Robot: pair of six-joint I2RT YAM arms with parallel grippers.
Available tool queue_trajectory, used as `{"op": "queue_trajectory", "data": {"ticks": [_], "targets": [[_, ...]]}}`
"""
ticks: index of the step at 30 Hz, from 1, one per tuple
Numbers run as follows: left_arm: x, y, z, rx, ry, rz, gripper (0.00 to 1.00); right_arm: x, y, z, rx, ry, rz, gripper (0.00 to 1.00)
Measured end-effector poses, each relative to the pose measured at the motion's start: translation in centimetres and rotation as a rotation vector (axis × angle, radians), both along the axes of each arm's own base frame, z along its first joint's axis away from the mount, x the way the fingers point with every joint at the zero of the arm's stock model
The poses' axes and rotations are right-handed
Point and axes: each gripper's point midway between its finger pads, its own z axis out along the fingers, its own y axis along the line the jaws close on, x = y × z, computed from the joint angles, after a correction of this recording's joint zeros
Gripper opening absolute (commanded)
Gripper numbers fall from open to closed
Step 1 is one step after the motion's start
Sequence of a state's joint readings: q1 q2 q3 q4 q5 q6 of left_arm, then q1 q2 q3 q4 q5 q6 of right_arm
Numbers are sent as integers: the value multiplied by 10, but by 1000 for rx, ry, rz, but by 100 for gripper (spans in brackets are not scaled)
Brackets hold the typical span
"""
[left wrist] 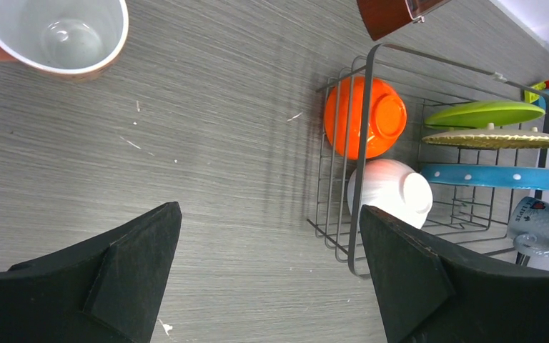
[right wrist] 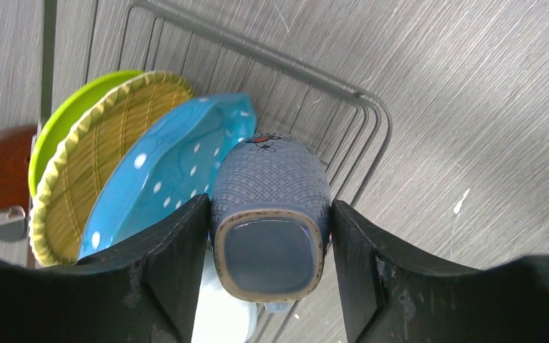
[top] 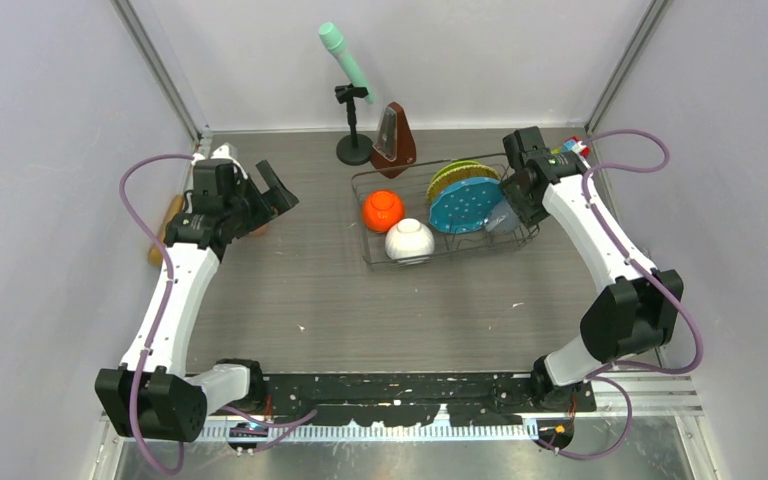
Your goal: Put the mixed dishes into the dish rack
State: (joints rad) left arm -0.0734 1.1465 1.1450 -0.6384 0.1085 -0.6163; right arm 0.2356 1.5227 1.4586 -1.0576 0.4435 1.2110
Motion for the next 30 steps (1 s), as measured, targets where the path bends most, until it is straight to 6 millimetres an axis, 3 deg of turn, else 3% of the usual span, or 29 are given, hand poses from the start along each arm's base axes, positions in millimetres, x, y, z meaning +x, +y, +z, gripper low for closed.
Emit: {"op": "queue_trajectory", "data": {"ticks": [10, 25, 30], "targets": [[-2, 1, -2, 16, 7, -11, 100, 22, -15, -20, -22, -14, -81, 0], [-2, 1, -2, 18, 6, -15, 100, 25, -19, -94, -62, 153, -120, 0], [-2, 1, -2, 17, 5, -16, 100, 23, -21, -98, -80, 176, -131, 3]]}}
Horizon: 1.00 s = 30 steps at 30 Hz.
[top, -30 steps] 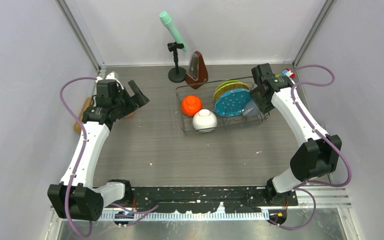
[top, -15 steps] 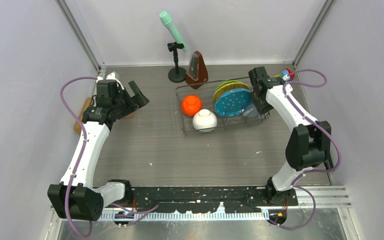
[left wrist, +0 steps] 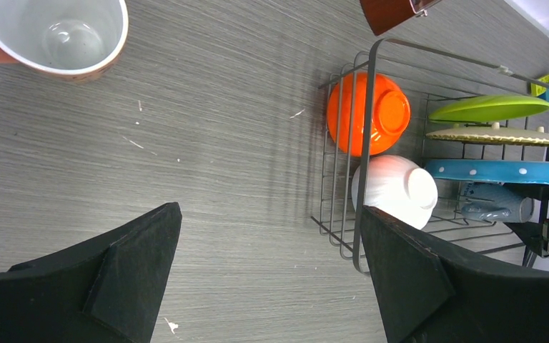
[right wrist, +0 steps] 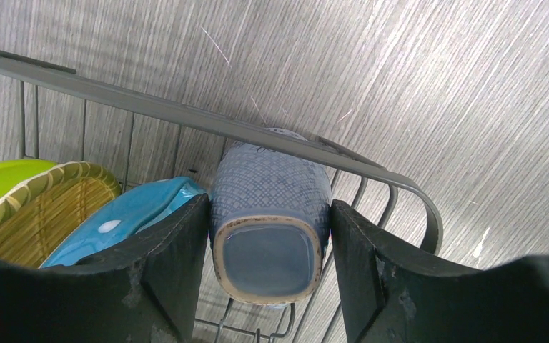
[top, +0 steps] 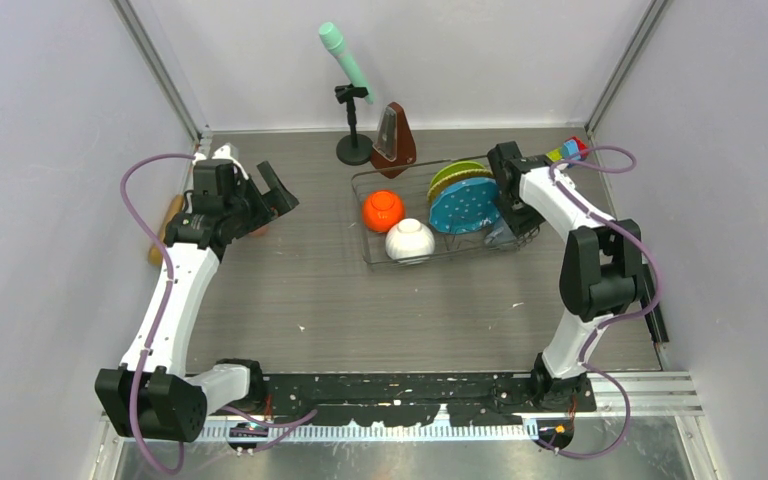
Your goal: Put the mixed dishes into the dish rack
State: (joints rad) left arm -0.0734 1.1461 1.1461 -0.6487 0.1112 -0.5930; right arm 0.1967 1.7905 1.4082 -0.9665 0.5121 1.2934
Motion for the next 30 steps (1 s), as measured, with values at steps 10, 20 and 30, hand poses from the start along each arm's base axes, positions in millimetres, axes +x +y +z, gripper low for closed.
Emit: {"op": "queue_trajectory", "data": {"ticks": [10, 20, 30], "targets": [[0, -2, 0, -7, 0, -8, 100, 2, 1, 4, 19, -42, -46, 75], [1, 4, -1, 15, -1, 22, 100, -9, 5, 26, 64, -74, -62, 78], [5, 16, -2, 54, 7, 78, 100, -15, 6, 48, 79, -78, -43, 79]]}}
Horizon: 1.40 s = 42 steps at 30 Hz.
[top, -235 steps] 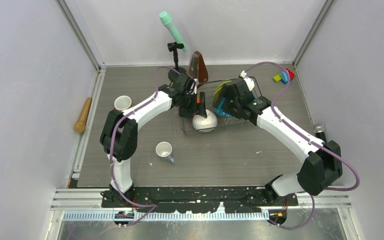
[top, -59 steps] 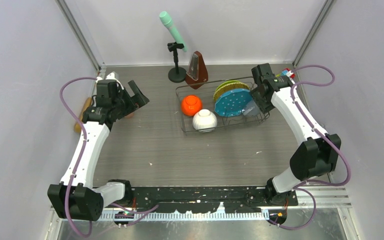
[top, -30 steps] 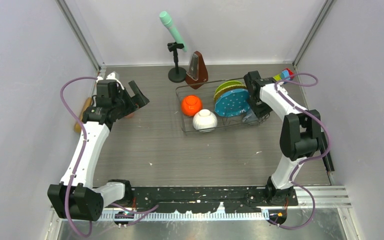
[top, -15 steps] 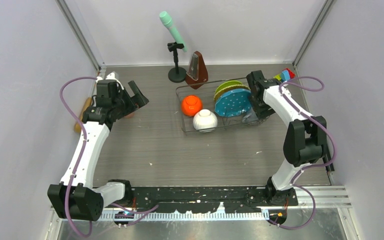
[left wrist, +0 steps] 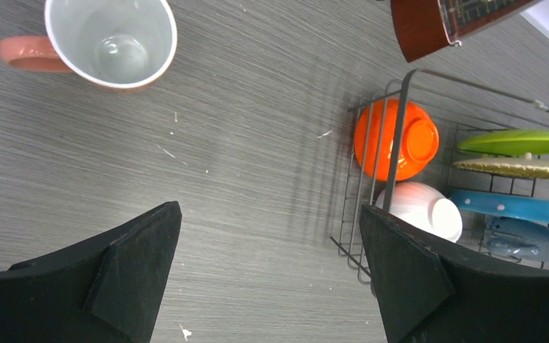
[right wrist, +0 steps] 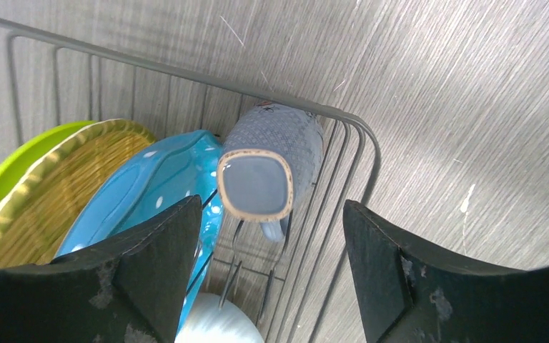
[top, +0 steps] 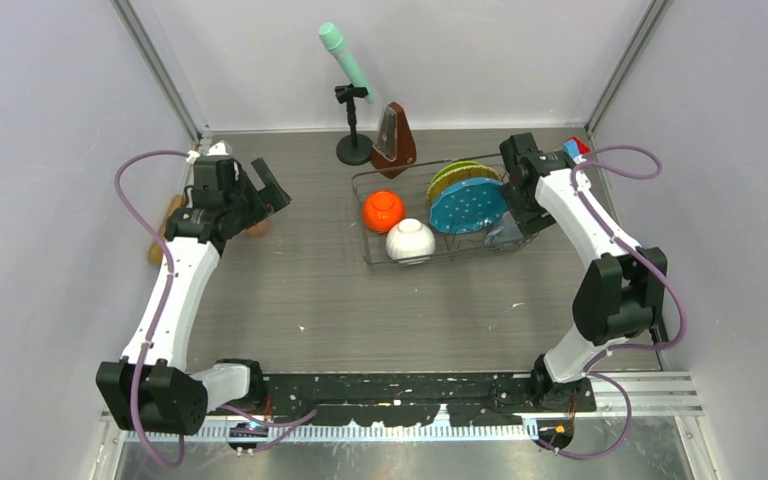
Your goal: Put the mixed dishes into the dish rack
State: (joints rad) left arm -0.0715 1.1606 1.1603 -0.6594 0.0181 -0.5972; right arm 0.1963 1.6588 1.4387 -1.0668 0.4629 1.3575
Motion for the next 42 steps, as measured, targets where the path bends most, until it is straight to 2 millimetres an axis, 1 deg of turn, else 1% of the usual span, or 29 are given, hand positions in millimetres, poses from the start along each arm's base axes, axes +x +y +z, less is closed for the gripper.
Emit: {"op": "queue_trajectory", "data": {"ticks": [2, 5, 6, 10, 14, 18, 21, 26, 29, 31, 34, 37, 39, 42], "targets": [[6, 3, -1, 7, 11, 16, 99, -3, -2, 14, -2, -29, 11, 79], [17, 8, -6, 16, 36, 40, 87, -7, -3, 39, -3, -96, 39, 79], [22, 11, -8, 22, 45, 52, 84, -8, -4, 51, -5, -129, 57, 79], [40, 24, -22, 45, 88, 119, 77, -12, -4, 87, -5, -264, 113, 79], [60, 36, -42, 77, 134, 165, 73, -18, -1, 106, 1, -353, 174, 79], [76, 46, -64, 131, 182, 171, 73, -21, 3, 111, 9, -410, 229, 80], [94, 52, -74, 171, 204, 168, 72, -22, 7, 112, 22, -433, 262, 80], [117, 60, -89, 232, 231, 160, 65, -17, 15, 114, 44, -455, 302, 80], [130, 62, -103, 244, 262, 150, 55, -19, 18, 113, 53, -461, 322, 80], [139, 64, -112, 236, 282, 141, 46, -21, 19, 112, 57, -462, 329, 80], [142, 69, -127, 215, 318, 136, 34, -23, 20, 114, 62, -469, 338, 80], [138, 72, -133, 198, 345, 132, 16, -22, 23, 116, 72, -484, 347, 79], [136, 71, -134, 188, 356, 127, 1, -22, 25, 116, 84, -486, 355, 79], [136, 75, -130, 200, 353, 120, 0, -22, 29, 115, 103, -487, 369, 79]]}}
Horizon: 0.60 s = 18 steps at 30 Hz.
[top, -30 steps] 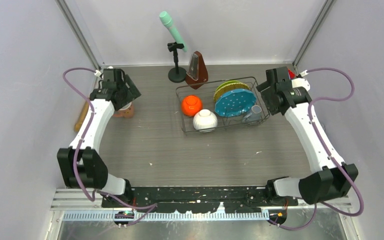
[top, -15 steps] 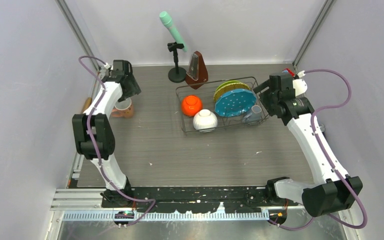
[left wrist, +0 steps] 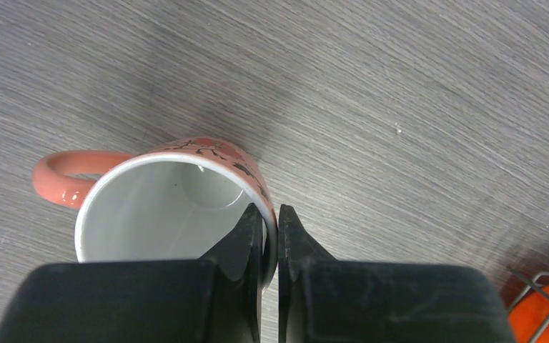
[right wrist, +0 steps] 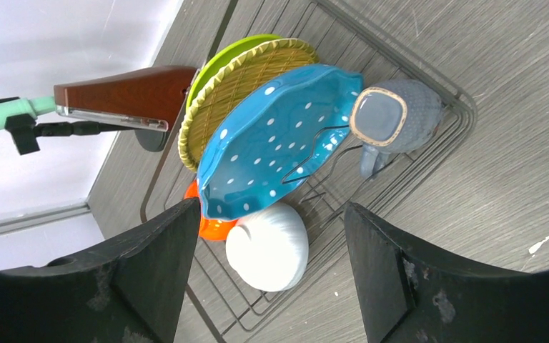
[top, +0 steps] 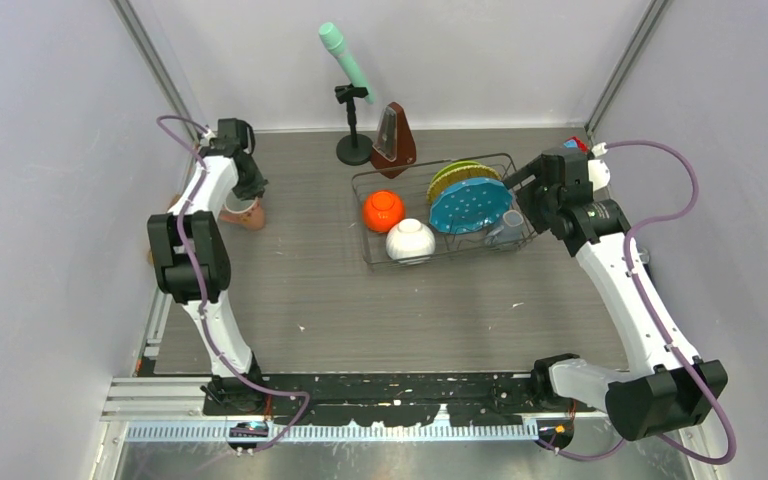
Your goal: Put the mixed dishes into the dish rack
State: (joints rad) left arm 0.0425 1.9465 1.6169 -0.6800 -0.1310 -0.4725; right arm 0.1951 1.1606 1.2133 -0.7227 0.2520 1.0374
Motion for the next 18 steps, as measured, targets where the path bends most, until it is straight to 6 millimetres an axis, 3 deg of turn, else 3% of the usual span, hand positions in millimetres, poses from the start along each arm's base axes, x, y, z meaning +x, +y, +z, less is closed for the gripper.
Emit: {"op": "queue_trajectory", "data": {"ticks": [5, 10, 13, 18], "targets": [[0, -2, 4, -25, -6, -8, 0, 2, 9, 2, 25, -11, 41, 79], [-8, -35, 24, -206, -60, -47, 0, 8, 25, 6, 63, -37, 124, 79], [-11, -60, 57, -339, -129, -82, 0, 13, 41, 10, 105, -59, 198, 79], [-17, -96, 136, -558, -320, -153, 0, 20, 72, 17, 190, -122, 361, 79]]}}
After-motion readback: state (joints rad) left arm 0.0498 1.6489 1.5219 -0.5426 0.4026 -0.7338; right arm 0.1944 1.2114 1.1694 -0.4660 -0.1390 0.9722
